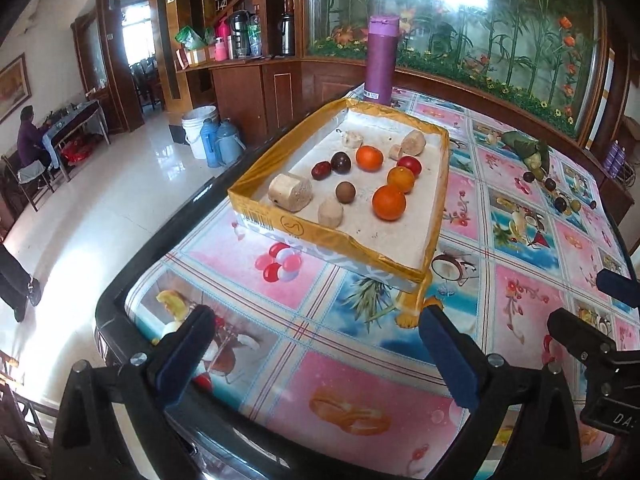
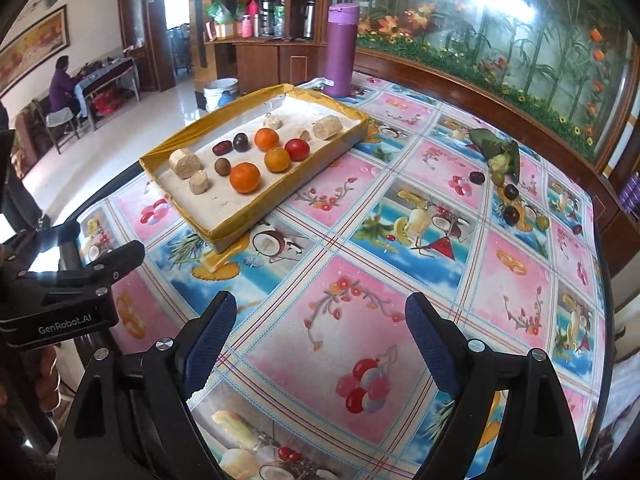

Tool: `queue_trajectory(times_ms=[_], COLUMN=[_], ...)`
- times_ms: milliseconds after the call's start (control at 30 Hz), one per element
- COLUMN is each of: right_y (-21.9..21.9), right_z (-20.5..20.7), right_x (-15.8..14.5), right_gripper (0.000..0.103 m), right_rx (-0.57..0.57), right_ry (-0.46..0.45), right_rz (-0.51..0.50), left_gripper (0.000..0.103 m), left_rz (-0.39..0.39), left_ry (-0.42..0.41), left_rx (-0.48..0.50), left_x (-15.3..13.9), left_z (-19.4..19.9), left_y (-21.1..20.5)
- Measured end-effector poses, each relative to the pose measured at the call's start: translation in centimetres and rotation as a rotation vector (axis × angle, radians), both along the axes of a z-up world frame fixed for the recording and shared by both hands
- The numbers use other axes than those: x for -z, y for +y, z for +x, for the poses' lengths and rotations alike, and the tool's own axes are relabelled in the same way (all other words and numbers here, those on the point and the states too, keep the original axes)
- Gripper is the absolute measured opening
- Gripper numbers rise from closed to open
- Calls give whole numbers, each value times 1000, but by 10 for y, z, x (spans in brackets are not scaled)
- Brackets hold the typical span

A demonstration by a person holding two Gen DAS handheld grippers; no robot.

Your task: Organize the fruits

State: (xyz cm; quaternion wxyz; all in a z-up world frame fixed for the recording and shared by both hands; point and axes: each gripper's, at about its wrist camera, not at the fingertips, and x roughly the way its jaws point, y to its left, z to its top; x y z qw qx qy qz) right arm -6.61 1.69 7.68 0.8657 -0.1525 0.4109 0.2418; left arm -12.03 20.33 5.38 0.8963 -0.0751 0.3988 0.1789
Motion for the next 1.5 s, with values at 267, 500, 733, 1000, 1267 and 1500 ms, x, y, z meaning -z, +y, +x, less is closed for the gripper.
queue_trajectory(times_ms=[267,500,733,1000,1267,1500], right_y=[6,9,18,18,18,18], right_z=[-9,-11,-16,-20,-21,-23], right_x=[-3,-11,-11,-12,-11,-10], right_gripper=[103,103,103,103,103,103], right_rx=[81,100,82,103,125,147], right_ry=[-66,-85,-90,-92,-84,-76], right_rz=[-19,-2,-14,-24,-25,-25], left_gripper=[103,103,103,103,102,103], left_rz=[65,18,-6,-55,-65,-69], left_ry=[-31,-33,-43,-5,-13,-45], left_rx=[18,7,22,6,59,106], left_x=[-6,-7,-8,-6,-7,-10], left_z=[1,1,-2,6,5,5], left_y=[2,12,14,23,15,11])
